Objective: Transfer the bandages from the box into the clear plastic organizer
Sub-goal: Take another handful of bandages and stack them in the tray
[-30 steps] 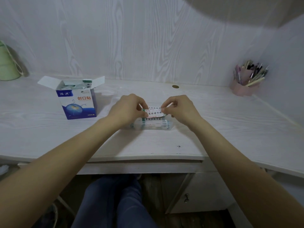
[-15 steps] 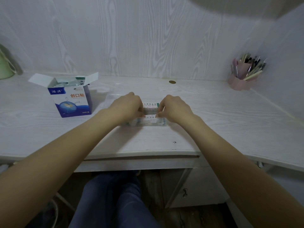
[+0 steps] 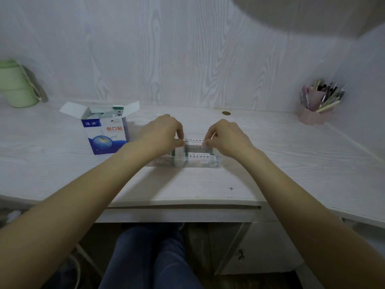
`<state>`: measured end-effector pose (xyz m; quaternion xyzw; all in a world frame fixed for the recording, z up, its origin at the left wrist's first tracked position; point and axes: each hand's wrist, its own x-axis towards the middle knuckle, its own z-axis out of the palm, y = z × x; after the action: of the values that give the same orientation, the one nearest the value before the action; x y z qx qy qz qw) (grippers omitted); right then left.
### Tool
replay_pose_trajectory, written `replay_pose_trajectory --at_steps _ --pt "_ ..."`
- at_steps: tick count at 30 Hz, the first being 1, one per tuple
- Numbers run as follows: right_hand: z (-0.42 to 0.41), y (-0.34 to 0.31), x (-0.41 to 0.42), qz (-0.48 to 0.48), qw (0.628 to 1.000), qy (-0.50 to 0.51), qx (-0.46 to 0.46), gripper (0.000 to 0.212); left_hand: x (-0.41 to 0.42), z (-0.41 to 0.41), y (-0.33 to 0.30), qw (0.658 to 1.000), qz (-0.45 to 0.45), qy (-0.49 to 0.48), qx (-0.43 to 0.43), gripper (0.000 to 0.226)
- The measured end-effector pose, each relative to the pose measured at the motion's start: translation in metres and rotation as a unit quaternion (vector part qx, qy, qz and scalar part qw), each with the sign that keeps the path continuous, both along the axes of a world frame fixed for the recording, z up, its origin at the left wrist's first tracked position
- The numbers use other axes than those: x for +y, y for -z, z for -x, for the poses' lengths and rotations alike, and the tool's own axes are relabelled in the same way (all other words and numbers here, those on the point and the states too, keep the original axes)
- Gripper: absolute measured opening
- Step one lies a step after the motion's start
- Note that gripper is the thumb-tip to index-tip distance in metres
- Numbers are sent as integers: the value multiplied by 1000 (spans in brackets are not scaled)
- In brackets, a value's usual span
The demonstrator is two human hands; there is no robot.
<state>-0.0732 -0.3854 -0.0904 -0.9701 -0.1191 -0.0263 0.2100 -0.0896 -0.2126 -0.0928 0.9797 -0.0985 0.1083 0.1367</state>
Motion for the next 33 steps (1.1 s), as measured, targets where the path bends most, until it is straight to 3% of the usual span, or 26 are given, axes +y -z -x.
replay_pose_trajectory --at_steps 5,11,18,24,28,33 --pt "4 -11 53 -90 988 -99 -78 17 55 18 -17 994 25 -91 -59 30" --pt "-8 -24 127 -92 973 -185 -104 29 134 20 -27 985 73 -119 -105 28" --pt "-42 -29 182 -45 979 -186 -68 23 182 -6 -35 996 43 -77 1 17" --pt "-57 -32 206 -3 979 -193 -58 16 189 -24 -41 995 15 -57 76 29" --pt "-60 -32 214 46 977 -195 -75 5 195 -29 -39 995 42 -42 81 23" --pt "-62 -29 219 80 975 -192 -85 14 196 -32 -35 996 44 -49 60 19"
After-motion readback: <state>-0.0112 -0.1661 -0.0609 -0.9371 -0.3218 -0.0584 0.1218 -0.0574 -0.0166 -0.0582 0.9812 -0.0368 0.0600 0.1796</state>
